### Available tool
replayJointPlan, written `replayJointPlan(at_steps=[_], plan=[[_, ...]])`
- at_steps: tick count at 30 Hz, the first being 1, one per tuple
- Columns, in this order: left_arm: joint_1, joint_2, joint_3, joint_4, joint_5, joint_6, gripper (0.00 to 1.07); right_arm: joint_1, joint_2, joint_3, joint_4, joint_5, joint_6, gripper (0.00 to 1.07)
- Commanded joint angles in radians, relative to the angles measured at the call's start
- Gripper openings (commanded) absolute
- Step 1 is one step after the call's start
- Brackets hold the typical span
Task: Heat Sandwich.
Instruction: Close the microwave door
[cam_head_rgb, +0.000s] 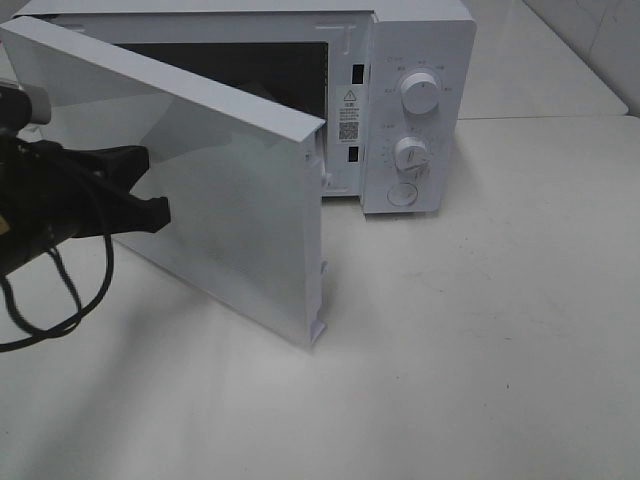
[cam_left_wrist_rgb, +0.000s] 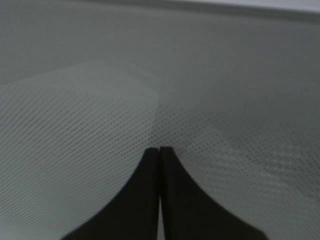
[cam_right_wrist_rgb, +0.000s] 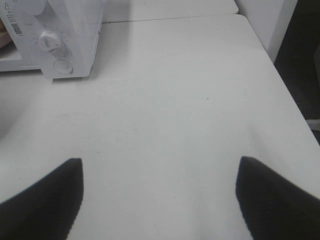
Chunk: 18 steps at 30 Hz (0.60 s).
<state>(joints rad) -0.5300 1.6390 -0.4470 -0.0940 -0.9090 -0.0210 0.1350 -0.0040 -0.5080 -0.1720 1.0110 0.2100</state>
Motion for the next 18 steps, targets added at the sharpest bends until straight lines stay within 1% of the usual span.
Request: replayJointPlan(at_steps=[1, 3, 4, 6, 7, 8, 9, 10, 11, 12, 13, 14, 15, 18], plan=[[-0.039, 0.033, -0.061, -0.043, -0.015, 0.005, 0.00, -0.004, -0.027, 0.003, -0.001, -0.006, 0.000, 0.76], [-0.074, 0.070, -0.112, -0.061, -0.008, 0.008, 0.00, -0.004, -0.027, 0.003, -0.001, -0.006, 0.000, 0.76], [-0.074, 0.070, -0.112, -0.061, -0.008, 0.008, 0.00, -0.004, -0.027, 0.003, -0.001, -0.006, 0.000, 0.76], [-0.096, 0.088, -0.145, -0.078, 0.007, 0.010, 0.00, -0.004, -0.027, 0.003, -0.001, -0.006, 0.000, 0.76], [-0.120, 0.108, -0.184, -0.112, 0.036, 0.034, 0.00, -0.004, -0.027, 0.003, -0.001, -0.006, 0.000, 0.76], [-0.120, 0.108, -0.184, -0.112, 0.036, 0.034, 0.00, -0.004, -0.027, 0.003, -0.001, -0.006, 0.000, 0.76], [-0.129, 0.117, -0.204, -0.129, 0.047, 0.052, 0.00, -0.004, -0.027, 0.003, -0.001, -0.006, 0.000, 0.76], [-0.141, 0.128, -0.223, -0.151, 0.055, 0.078, 0.00, -0.004, -0.027, 0.003, -0.001, -0.006, 0.000, 0.76], [-0.161, 0.149, -0.256, -0.183, 0.062, 0.126, 0.00, -0.004, -0.027, 0.003, -0.001, -0.006, 0.000, 0.76], [-0.161, 0.149, -0.256, -0.183, 0.062, 0.126, 0.00, -0.004, -0.027, 0.003, -0.001, -0.006, 0.000, 0.76], [-0.171, 0.160, -0.274, -0.202, 0.064, 0.142, 0.00, -0.004, -0.027, 0.003, -0.001, -0.006, 0.000, 0.76], [-0.180, 0.171, -0.288, -0.223, 0.067, 0.151, 0.00, -0.004, -0.027, 0.003, -0.001, -0.006, 0.000, 0.76], [-0.193, 0.190, -0.323, -0.267, 0.086, 0.166, 0.00, -0.004, -0.027, 0.003, -0.001, -0.006, 0.000, 0.76], [-0.200, 0.208, -0.356, -0.293, 0.104, 0.184, 0.00, -0.004, -0.027, 0.003, -0.001, -0.006, 0.000, 0.76]])
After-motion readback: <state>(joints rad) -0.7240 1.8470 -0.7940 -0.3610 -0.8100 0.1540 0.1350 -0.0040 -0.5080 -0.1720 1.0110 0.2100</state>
